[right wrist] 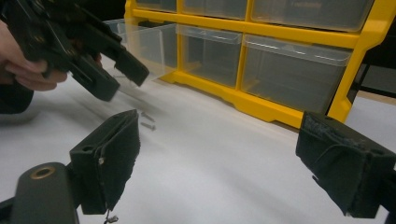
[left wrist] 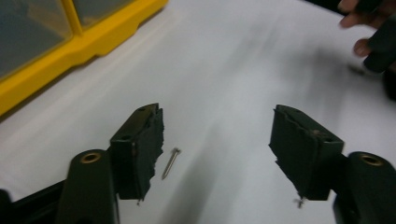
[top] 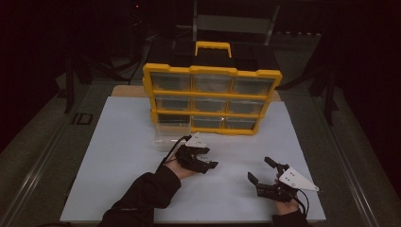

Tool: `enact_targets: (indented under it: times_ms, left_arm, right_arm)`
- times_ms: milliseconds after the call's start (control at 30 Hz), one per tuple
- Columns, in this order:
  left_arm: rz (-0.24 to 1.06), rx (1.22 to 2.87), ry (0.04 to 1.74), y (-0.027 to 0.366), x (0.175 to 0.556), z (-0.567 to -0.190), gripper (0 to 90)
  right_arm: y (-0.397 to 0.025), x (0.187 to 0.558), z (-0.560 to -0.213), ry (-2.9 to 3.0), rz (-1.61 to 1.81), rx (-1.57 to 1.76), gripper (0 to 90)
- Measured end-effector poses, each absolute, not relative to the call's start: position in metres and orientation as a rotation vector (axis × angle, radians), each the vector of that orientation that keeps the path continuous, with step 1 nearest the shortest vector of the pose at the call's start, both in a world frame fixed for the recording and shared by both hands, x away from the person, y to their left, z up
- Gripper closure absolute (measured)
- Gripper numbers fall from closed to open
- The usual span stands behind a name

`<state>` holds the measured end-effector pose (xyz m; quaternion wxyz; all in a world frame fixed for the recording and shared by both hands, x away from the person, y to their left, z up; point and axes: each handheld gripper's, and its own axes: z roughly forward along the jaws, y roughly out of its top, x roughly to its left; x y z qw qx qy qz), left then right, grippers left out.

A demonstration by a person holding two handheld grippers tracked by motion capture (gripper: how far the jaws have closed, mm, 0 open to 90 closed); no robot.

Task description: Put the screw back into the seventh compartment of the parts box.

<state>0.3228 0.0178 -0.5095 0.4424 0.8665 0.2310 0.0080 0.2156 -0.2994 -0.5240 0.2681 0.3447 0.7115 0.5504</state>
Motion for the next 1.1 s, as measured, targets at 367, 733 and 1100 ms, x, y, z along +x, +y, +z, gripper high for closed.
enact_targets:
  times_ms: [367,733,1100]
  left_arm:
    - [0.043,2.197,0.599,0.014,0.327,-0.531,50.4]
    - [0.082,2.223,0.616,0.011,0.333,-0.544,65.7]
    - [0.101,2.25,0.579,0.008,0.334,-0.549,70.7]
  right_arm:
    - [-0.299,0.216,-0.524,1.924,1.485,0.927,13.4]
    - [-0.299,0.216,-0.524,1.925,1.487,0.925,13.5]
    - [-0.299,0.216,-0.524,1.927,1.488,0.924,13.4]
